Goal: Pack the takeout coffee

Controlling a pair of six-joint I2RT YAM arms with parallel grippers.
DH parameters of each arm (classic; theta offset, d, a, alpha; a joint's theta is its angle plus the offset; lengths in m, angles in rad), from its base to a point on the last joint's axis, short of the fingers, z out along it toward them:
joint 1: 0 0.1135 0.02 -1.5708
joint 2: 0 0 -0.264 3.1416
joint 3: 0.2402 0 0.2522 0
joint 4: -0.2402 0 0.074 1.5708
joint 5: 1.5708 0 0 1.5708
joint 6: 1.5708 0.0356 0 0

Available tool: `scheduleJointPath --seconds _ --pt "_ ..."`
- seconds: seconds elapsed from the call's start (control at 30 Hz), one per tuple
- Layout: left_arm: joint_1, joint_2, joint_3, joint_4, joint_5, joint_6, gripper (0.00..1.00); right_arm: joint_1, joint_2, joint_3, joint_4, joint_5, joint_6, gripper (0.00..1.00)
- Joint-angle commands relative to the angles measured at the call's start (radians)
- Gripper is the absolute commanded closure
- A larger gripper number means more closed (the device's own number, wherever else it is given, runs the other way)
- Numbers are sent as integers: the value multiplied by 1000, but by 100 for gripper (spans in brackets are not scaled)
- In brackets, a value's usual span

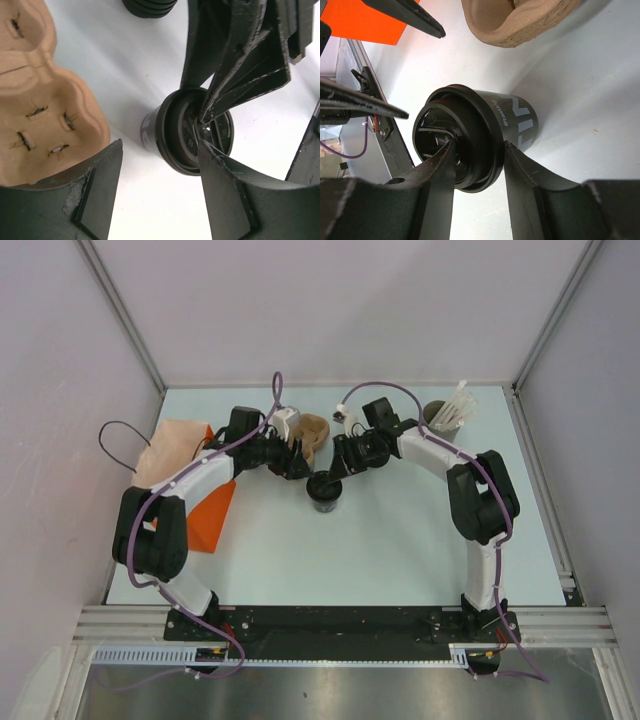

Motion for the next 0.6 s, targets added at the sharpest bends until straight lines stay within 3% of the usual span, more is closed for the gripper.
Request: scheduleJointPath --seconds 0.0,0.57 --pt "27 -9 -2 -27 33 22 34 22 -10 0 -44 75 -47 57" --pt "52 144 26 -27 149 -6 45 27 -12 0 -67 80 -68 56"
